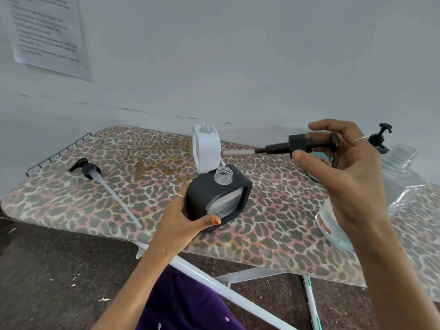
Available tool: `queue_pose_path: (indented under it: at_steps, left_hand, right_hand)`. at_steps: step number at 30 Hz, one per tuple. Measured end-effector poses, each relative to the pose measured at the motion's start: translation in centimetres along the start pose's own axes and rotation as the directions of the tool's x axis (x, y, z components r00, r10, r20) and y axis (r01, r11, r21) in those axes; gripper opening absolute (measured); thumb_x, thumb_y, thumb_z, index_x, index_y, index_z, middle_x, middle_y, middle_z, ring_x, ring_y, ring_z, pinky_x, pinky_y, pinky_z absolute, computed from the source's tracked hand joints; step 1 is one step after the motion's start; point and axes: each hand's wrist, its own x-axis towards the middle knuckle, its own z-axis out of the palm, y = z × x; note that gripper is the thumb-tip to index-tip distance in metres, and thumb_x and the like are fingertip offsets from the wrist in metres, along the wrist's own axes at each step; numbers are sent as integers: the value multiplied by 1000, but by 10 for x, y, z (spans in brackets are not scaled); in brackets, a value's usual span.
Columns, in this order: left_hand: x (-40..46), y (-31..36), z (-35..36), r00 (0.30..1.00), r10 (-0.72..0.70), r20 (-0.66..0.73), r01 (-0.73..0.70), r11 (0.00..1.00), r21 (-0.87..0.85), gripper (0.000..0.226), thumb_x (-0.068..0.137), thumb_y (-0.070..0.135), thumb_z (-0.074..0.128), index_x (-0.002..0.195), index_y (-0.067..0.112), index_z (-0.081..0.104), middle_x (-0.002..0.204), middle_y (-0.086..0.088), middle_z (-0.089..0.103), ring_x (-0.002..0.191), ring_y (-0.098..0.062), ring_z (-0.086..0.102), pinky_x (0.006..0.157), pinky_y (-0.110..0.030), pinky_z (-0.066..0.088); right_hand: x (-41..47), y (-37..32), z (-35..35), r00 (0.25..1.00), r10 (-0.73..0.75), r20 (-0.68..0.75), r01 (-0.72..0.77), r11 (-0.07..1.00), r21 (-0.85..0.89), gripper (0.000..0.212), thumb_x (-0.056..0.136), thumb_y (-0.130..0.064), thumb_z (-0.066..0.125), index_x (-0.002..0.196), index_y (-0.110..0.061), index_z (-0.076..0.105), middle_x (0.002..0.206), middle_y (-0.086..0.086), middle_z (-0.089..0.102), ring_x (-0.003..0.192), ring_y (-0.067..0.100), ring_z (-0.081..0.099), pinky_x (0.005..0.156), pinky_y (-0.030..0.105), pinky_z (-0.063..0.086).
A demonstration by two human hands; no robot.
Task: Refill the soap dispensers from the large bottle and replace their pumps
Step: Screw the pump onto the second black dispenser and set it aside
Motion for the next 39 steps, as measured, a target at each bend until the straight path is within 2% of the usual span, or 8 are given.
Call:
queue_pose_path:
  at_steps: [3, 7, 11, 16, 22, 28, 34, 39]
  left_hand:
    - [1, -2, -1, 1000, -1, 14, 2, 1000, -12, 87, 40, 68, 84, 116, 38, 54, 114, 18, 68, 112, -3, 62, 91, -25, 52]
    - [1, -2, 0, 1000, -9, 17, 9, 1000, -22, 84, 38, 69, 84, 111, 41, 55, 110, 24, 68, 109, 0, 63, 88, -21, 52]
    - [1, -3, -1, 1000, -11, 20, 11, 1000, -19, 85, 40, 68, 84, 114, 41, 54, 112, 22, 67, 111, -1, 61, 91, -23, 51]
    - [1, 1, 0, 1000, -9, 26, 10, 999, -31, 84, 39, 67, 84, 112, 40, 54, 109, 26, 68, 107, 3, 62, 83, -14, 51]
    - [-2, 4, 0, 999, -5, 33, 6, 1000, -30, 83, 42, 66, 83, 113, 36, 55, 109, 23, 68, 106, 1, 63, 84, -16, 51]
    - [-2, 2, -1, 1000, -21, 19, 21, 1000, -7, 82, 39, 71, 82, 109, 38, 55, 106, 22, 69, 105, -1, 64, 89, -26, 54]
    - [-1, 1, 0, 999, -19, 27, 20, 1000, -14, 85, 40, 70, 83, 112, 35, 55, 110, 19, 69, 108, -4, 64, 92, -30, 53]
    - [0, -1, 0, 999, -29, 25, 29, 1000, -12, 81, 42, 65, 85, 113, 39, 55, 111, 14, 69, 110, -6, 63, 94, -35, 53]
  right_hand:
    - [0, -6, 3, 999, -47, 20, 47, 999, -19, 33, 77, 0, 74, 100, -20, 61, 84, -11, 65, 78, 10, 60, 69, 22, 51]
    - [3, -9, 6, 997, -77, 30, 80, 994, -81, 32, 80, 3, 69, 102, -18, 59, 78, -16, 64, 73, 4, 57, 69, 20, 48]
    - [10, -9, 10, 996, -74, 42, 80, 982, -170, 33, 76, -12, 67, 108, -18, 60, 80, -10, 62, 73, 10, 55, 70, 25, 46]
    - [24, -5, 26, 990, -44, 135, 77, 964, -254, 39, 76, -16, 72, 112, -25, 58, 90, 2, 63, 73, 8, 56, 70, 29, 49]
    - [31, 12, 58, 948, 56, 312, 69, 925, -374, 50, 76, -19, 74, 120, -31, 52, 96, -10, 64, 84, 5, 61, 73, 15, 48]
    - [22, 36, 65, 929, 124, 348, 33, 910, -412, 43, 77, -23, 76, 115, -32, 57, 96, -13, 64, 82, 3, 59, 70, 10, 44]
    - [19, 46, 64, 908, 169, 384, -24, 935, -353, 28, 80, -23, 75, 107, -22, 70, 96, -9, 69, 75, 4, 52, 77, 23, 44]
    - [17, 44, 66, 917, 108, 385, 80, 894, -440, 31, 81, -26, 72, 112, -22, 69, 100, -7, 68, 77, 4, 50, 79, 21, 43]
